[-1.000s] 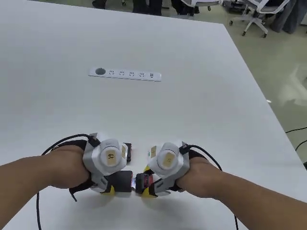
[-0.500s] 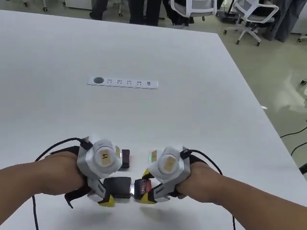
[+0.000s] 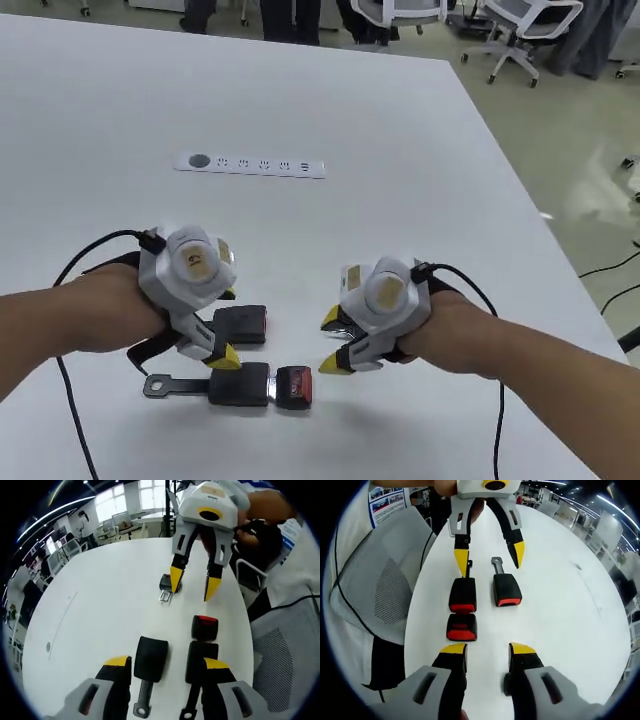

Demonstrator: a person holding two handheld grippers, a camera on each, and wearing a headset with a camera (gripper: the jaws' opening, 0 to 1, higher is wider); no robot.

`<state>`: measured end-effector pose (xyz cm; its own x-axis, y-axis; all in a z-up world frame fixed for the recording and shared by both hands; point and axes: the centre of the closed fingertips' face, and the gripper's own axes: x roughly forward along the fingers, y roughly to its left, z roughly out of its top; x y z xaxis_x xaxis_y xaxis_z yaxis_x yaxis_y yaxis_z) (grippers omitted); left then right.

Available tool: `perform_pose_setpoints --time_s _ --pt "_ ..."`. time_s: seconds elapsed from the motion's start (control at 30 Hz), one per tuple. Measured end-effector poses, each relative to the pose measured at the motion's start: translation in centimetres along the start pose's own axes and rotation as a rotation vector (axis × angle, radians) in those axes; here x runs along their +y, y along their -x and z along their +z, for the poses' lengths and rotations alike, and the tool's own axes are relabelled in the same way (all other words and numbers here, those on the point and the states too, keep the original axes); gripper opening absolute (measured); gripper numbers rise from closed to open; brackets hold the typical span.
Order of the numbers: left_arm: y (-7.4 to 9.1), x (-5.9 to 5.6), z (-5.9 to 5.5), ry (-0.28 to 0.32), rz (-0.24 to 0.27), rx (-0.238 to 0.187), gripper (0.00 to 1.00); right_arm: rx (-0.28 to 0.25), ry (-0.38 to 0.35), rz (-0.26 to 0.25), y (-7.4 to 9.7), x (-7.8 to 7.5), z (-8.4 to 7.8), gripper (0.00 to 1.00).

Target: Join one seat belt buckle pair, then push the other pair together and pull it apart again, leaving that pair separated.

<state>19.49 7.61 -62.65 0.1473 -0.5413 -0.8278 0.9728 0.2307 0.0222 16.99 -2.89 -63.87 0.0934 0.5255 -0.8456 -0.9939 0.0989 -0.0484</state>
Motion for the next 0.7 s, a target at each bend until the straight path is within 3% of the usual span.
perform_pose_setpoints --time_s 0.1,0.2,0.37,0.43,0.47,0.5,0.7 --pt "-0.2 0.9 -0.2 0.01 0.0 0.009 0.57 0.019 -0.006 -0.008 0.2 -1.3 -1.4 0.3" --pt "-0.6 1.7 -0.9 -0.016 0.001 0.053 0.56 0.023 -0.018 -0.008 0.6 -1.9 -2.3 0.32" --pt "-1.6 3.0 -1.4 -0.012 -0.013 0.05 0.54 0.045 -0.024 -0.03 0.8 -3.9 -3.9 0.33" --pt "-2.0 3.6 -1.8 -0.028 -0.007 0.061 0.55 0.058 -0.026 -0.031 0.9 -4.4 -4.6 0.33" --pt "-2.2 3.9 -2.0 -0.07 -0.007 0.062 0.55 0.064 -0.023 -0.027 0.7 -4.5 -4.8 0.33" --pt "-1.9 3.6 -1.7 -0.1 -0.02 0.059 0.52 0.068 -0.022 -0.023 0.6 -4.6 -5.0 0.33" --pt "-3.2 3.3 -2.0 -0.074 -0.061 0.067 0.46 0.095 -0.023 0.01 0.3 -4.5 -6.6 0.34"
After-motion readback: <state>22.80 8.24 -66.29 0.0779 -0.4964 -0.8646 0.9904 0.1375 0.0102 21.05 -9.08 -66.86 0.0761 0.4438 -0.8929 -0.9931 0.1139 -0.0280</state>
